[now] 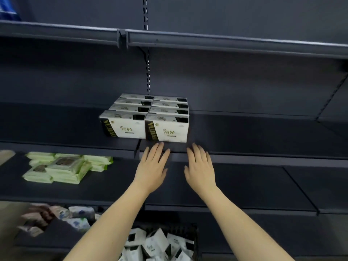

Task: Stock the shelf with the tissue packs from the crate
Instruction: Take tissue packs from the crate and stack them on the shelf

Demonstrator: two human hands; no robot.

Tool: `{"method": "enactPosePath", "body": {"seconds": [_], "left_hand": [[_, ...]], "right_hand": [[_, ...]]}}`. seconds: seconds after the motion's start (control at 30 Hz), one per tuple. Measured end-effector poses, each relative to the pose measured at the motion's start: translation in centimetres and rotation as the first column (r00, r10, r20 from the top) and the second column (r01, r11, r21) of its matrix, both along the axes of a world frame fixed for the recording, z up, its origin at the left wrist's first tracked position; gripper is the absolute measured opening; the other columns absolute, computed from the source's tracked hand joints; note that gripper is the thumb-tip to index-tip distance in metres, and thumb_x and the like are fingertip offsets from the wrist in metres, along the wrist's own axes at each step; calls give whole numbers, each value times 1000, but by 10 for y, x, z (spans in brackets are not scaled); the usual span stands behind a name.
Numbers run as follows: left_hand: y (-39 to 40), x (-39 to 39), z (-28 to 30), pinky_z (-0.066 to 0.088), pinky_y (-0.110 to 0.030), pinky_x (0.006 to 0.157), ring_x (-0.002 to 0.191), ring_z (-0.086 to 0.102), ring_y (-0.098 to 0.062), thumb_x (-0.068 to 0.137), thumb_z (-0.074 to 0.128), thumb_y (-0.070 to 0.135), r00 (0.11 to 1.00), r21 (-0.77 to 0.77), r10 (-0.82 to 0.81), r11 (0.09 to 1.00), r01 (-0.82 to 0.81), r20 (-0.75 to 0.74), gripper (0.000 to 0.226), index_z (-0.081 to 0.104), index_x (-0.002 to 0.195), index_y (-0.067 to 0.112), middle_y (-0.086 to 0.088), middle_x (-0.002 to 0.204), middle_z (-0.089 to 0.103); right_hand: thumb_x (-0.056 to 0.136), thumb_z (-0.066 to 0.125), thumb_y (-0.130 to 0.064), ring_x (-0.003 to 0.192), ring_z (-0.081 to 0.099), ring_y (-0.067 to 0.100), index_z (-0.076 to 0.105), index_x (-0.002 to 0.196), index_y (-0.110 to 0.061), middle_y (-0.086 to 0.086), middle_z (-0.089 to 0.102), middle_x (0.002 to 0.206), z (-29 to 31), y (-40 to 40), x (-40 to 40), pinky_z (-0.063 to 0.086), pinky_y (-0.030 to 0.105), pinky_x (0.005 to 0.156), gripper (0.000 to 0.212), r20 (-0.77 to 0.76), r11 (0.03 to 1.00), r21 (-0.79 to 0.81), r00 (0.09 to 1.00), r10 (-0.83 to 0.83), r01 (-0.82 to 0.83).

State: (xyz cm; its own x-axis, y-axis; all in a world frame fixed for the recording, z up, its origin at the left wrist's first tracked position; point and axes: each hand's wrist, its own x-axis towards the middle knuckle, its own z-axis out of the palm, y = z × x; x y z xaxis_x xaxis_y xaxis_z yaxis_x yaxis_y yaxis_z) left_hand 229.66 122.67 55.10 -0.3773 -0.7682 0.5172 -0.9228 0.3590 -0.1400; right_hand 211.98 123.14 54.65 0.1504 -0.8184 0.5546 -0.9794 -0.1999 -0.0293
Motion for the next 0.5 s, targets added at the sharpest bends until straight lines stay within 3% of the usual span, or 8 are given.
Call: {"method": "enactPosePath", "body": {"seconds": [0.27,0.5], "left_hand": [[75,-5,-83,48,-49,93,116,57,-33,55,87,30,997,276,0,961,-20,73,74,63,122,8,-18,128,58],[115,-7,-153,49,-49,91,113,60,-33,50,90,31,993,502,26,861,-79,112,74,66,117,9,-17,124,60]], "right_hand": [[58,84,-21,116,55,34,60,120,-4,17,55,129,-84,72,-12,47,47,93,69,-11,973,232,1000,-6,9],[49,88,-23,115,57,34,64,115,-5,16,58,126,-151,107,-10,49,49,89,73,-26,877,480,999,-28,37]]}}
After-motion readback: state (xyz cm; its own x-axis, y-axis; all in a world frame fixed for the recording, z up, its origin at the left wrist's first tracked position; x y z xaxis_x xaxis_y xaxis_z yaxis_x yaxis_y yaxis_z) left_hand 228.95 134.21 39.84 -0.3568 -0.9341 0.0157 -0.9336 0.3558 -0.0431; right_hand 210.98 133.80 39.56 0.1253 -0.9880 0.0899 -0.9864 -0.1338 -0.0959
